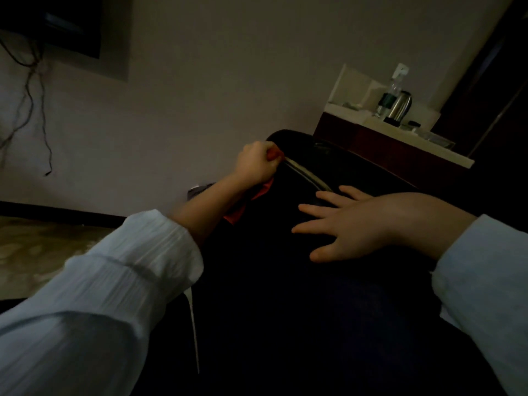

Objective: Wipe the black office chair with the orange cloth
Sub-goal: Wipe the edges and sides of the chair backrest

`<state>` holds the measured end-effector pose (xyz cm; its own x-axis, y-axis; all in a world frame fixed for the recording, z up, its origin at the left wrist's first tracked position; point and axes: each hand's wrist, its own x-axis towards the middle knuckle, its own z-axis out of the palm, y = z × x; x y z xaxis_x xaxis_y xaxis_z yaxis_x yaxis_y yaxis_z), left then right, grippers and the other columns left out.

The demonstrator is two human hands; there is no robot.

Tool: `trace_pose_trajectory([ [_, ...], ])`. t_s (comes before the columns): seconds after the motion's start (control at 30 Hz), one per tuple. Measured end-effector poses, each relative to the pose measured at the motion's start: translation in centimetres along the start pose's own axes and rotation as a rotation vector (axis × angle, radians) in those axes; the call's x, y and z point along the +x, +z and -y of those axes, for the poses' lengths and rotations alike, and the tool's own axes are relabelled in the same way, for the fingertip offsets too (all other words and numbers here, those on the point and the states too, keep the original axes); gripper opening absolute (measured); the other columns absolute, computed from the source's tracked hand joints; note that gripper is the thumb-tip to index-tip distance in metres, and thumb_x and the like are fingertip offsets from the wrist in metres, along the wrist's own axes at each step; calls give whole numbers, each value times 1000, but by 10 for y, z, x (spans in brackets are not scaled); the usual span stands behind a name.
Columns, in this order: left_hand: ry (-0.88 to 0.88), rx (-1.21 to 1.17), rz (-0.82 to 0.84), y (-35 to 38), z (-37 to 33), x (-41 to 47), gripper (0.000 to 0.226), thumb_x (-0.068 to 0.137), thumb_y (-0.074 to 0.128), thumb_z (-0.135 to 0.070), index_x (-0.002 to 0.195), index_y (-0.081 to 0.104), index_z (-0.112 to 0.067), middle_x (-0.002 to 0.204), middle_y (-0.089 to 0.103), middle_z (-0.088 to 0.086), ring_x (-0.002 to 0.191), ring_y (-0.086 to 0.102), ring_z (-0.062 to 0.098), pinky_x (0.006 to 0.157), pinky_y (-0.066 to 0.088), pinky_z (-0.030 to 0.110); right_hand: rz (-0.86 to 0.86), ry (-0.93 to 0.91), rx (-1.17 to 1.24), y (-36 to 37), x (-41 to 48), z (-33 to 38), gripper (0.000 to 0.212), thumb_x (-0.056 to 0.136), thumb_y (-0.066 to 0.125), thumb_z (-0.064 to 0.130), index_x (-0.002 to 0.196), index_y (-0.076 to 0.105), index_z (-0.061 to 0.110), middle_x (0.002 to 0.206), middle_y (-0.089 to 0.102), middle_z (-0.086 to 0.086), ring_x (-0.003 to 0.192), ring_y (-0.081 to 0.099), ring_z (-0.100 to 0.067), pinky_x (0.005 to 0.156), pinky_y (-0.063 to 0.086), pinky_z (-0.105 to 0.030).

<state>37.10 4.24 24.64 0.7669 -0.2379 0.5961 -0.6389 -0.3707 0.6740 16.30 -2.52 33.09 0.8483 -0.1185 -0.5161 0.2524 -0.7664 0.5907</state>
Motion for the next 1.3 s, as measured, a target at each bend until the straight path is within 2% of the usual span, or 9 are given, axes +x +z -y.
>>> trace_pose_trajectory([
  [0.17, 187, -31, 99, -9, -11, -18, 16, 89, 61, -16, 101, 70, -12, 95, 69, 1, 88, 62, 14, 77, 45, 23, -1, 0, -8, -2, -3, 2, 58, 97, 26, 55, 147, 0, 45, 157, -19, 9, 142, -23, -19, 112, -16, -42],
  [0.3, -27, -229, -138, -8, 8, -5, 13, 83, 62, -7, 94, 69, -11, 93, 70, 8, 91, 65, 24, 82, 50, 34, -10, 0, -6, -2, -3, 5, 57, 97, 26, 55, 148, 1, 44, 157, -18, 8, 142, -23, -20, 113, -16, -43],
  [0.37, -115, -261, -204, -8, 12, -2, 13, 79, 63, -6, 86, 63, -16, 85, 66, 5, 87, 64, 26, 76, 51, 34, -4, 1, -1, -2, -3, 4, 58, 97, 26, 55, 148, 0, 44, 157, -19, 8, 142, -24, -20, 113, -16, -43],
  [0.5, -133, -296, -227, 0, 0, -1, 19, 80, 66, -10, 87, 51, -19, 78, 56, 0, 75, 55, 18, 59, 37, 22, -7, -12, 18, -3, -5, 2, 58, 97, 28, 54, 148, 1, 44, 157, -19, 9, 142, -23, -19, 112, -16, -42],
  [0.73, -128, -222, -131, 1, -9, 2, 28, 79, 64, -10, 94, 42, -17, 83, 58, 5, 82, 59, 26, 65, 50, 39, 10, -18, 6, -4, -3, 1, 57, 98, 27, 53, 148, 1, 44, 157, -17, 9, 143, -22, -20, 113, -14, -43],
  [0.97, -36, -199, 79, -12, -19, -5, 36, 80, 71, -19, 103, 43, -16, 89, 52, -3, 78, 50, 9, 57, 36, 15, 21, -14, 4, -5, -3, 1, 57, 98, 26, 53, 148, 1, 44, 157, -18, 8, 143, -22, -19, 113, -14, -42],
  [1.07, -124, -335, -24, -15, -10, -6, 40, 77, 75, -16, 99, 42, -15, 77, 47, -8, 67, 45, 2, 49, 36, 8, 1, -12, -5, -6, -3, 2, 56, 98, 26, 53, 148, 1, 44, 157, -17, 9, 143, -21, -19, 113, -13, -41],
  [1.17, -231, -470, -221, -13, 2, -7, 39, 76, 74, -12, 93, 38, -15, 73, 45, -6, 65, 47, 9, 51, 39, 19, 1, -1, 8, -5, -3, 3, 56, 98, 26, 53, 147, 1, 44, 157, -18, 9, 142, -22, -19, 113, -15, -42],
  [1.3, -227, -474, -204, 1, -1, -13, 37, 77, 72, -17, 91, 38, -17, 75, 50, -2, 69, 53, 15, 59, 47, 35, 10, 10, 8, -5, -3, 3, 56, 98, 25, 54, 147, 0, 45, 157, -19, 10, 143, -22, -21, 113, -14, -43],
])
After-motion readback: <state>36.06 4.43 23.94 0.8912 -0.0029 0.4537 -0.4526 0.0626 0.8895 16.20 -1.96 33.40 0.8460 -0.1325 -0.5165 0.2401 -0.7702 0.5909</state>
